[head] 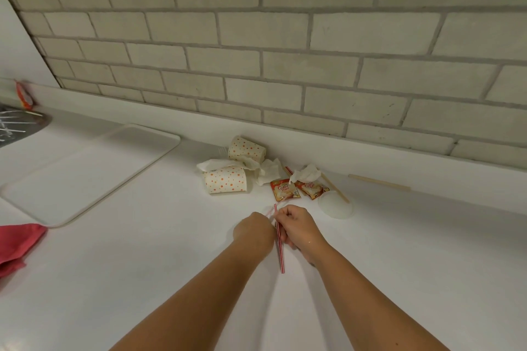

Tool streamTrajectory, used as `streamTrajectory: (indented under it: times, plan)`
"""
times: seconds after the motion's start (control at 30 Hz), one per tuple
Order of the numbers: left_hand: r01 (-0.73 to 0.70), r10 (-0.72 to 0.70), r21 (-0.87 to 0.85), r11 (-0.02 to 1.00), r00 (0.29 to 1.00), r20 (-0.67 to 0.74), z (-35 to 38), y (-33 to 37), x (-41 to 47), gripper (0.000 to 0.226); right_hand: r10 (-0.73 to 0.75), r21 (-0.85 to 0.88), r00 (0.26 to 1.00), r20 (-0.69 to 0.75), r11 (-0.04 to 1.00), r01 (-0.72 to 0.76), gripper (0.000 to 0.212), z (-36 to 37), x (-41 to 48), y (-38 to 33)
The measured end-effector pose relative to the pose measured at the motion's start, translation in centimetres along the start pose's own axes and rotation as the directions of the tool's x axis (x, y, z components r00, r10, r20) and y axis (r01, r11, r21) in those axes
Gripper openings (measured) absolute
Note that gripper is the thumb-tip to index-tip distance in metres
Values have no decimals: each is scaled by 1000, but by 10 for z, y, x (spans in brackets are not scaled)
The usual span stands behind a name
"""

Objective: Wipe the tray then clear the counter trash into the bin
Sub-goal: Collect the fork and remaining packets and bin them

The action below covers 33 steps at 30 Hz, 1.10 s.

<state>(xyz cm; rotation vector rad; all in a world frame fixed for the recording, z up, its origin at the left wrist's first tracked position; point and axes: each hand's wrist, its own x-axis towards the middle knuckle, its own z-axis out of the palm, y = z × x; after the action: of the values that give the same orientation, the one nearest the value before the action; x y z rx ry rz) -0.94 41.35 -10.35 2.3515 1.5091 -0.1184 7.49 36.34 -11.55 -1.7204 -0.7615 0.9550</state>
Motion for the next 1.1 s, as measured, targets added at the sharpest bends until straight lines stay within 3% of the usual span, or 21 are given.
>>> streamTrajectory:
  times: [0.37, 0.43, 0.5, 0.63, 0.7, 0.77, 0.87, 0.93, 0.97, 1.03, 1.1]
  plan:
    - [-122, 136, 146, 982, 986, -96, 2, -8, 0, 26, -19, -10, 999, -49, 1000, 19, 14, 2, -2, 1]
    - [-117, 121, 38, 992, 986, -116, 1, -11, 1, 22, -9, 25, 999, -51, 1000, 10, 15, 2, -1, 0]
    - [-114, 88, -186, 976, 986, -143, -1, -13, 1, 15, 10, 105, 999, -39, 994, -6, 18, 1, -1, -3]
    - [-137, 70, -656, 742, 989, -128, -1, -10, -3, 22, 29, 339, 998, 63, 940, -49, 24, 10, 0, -13]
    - [-115, 24, -767, 631, 991, -129, -3, -12, -4, 17, -13, 319, 997, 80, 948, -14, 23, 19, 3, -19]
    - [-103, -37, -788, 607, 987, -158, -5, -19, 0, 11, -77, 172, 995, 64, 983, 65, 22, 26, 11, -28]
    - [-50, -108, -837, 545, 986, -129, -9, -33, 11, 21, -243, -276, 968, -68, 937, 215, 28, 23, 37, -41]
    - [-34, -120, -858, 513, 986, -111, -13, -40, 13, 23, -334, -640, 935, -121, 746, 184, 22, 16, 55, -44]
    - [-54, -111, -868, 494, 986, -124, -16, -43, 12, 23, -313, -760, 944, -102, 637, 129, 25, 13, 61, -44]
    - [-111, -87, -869, 482, 981, -174, -24, -48, 10, 30, -219, -885, 975, -30, 460, 76, 36, 11, 64, -41]
    - [-154, -75, -868, 473, 974, -214, -32, -52, 7, 35, -196, -932, 980, 34, 348, 102, 36, 12, 62, -42]
